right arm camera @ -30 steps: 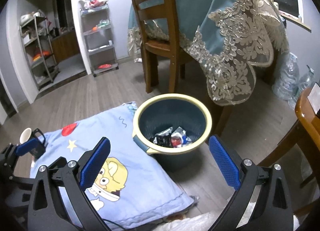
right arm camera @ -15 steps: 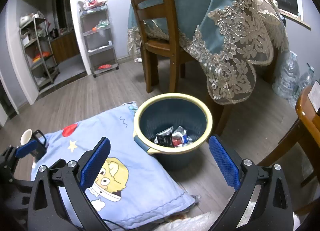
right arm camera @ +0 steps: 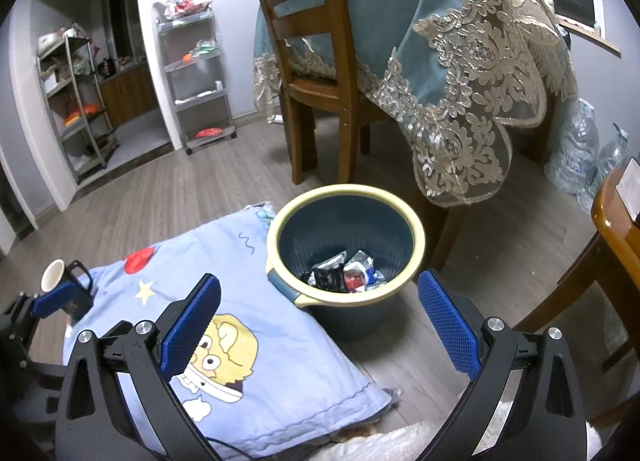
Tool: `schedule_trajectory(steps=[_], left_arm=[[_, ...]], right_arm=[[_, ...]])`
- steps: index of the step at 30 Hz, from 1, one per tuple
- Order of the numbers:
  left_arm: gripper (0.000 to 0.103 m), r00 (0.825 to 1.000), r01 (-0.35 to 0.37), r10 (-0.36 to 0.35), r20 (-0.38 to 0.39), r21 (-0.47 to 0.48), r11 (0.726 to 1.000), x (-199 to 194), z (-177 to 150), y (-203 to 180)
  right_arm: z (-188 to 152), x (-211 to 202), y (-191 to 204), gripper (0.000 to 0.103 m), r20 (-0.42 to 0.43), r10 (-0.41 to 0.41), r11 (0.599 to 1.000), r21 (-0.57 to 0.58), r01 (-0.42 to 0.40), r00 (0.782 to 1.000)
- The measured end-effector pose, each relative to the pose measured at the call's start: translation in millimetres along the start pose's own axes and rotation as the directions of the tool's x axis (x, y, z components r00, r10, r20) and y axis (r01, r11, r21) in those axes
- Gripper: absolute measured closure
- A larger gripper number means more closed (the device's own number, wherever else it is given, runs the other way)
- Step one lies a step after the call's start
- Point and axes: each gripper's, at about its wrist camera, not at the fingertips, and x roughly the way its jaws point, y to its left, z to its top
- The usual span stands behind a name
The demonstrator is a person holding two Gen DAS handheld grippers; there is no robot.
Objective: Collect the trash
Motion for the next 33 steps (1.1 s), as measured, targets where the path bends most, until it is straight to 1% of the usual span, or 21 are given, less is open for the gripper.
schedule_trajectory(steps=[23,33], left_arm=[[0.006,1.0,0.004,-0.004,-0.002,0.011,1.0,-0.3,0.3,-3.2],[0.006,1.0,0.006,-0.006,-0.01,-0.003,1.0,0.6,0.3,-0.9]], right_arm=[[0.4,0.0,0.1,0.005,-0.001,0.0,1.0,0.002,0.0,1.0],[0.6,-0.2,0.1,0.005,-0.001,0.0,1.0,0.003,0.0,1.0]])
